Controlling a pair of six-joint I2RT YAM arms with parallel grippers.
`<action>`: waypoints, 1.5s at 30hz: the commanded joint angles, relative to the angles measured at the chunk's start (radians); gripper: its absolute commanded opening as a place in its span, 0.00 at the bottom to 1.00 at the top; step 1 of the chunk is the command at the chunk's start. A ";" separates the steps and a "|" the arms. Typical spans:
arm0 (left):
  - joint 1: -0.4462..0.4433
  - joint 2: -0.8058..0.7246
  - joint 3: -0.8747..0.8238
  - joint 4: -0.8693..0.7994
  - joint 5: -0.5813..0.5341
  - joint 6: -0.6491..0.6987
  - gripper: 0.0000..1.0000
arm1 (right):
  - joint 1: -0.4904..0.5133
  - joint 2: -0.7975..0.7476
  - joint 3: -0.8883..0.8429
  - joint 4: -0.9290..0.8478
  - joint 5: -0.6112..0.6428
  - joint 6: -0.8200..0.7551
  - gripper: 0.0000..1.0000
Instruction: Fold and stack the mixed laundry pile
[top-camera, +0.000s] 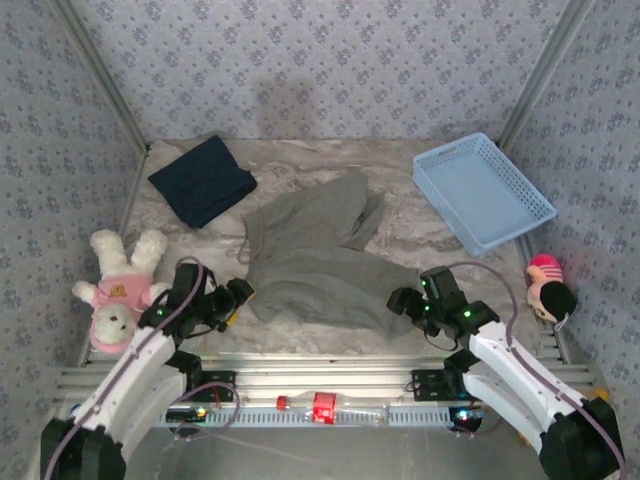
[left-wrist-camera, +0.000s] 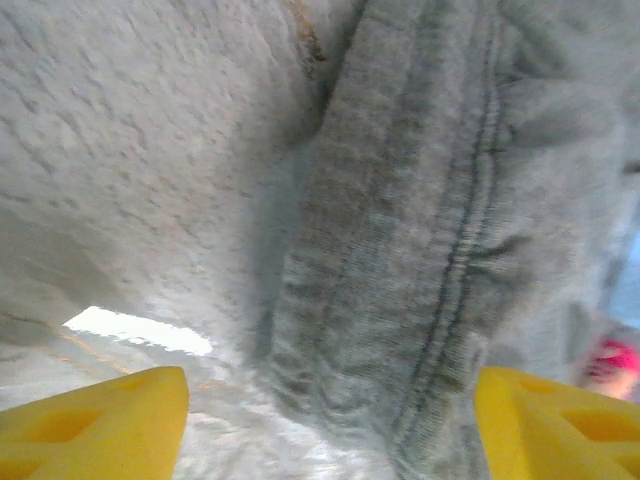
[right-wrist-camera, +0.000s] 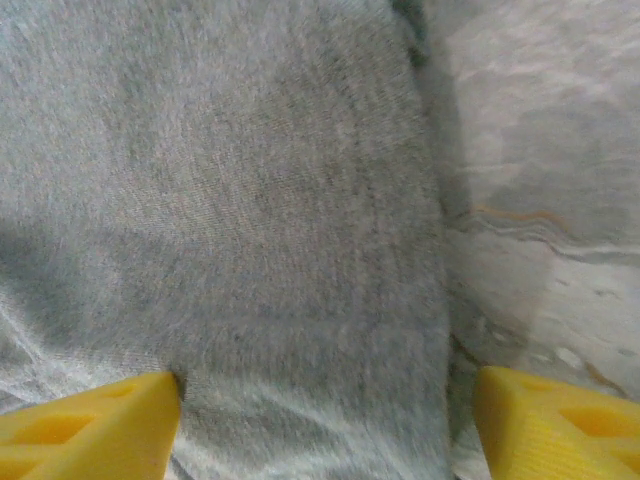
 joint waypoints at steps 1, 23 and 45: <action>-0.038 -0.090 -0.080 0.115 -0.024 -0.213 0.71 | -0.005 0.028 -0.018 0.127 -0.041 0.015 0.76; -0.275 0.099 0.012 0.210 -0.191 -0.216 0.74 | -0.517 0.410 0.335 0.045 -0.158 -0.432 0.00; -0.625 0.632 0.243 0.292 -0.324 -0.391 0.51 | -0.501 0.413 0.319 0.005 -0.138 -0.469 0.04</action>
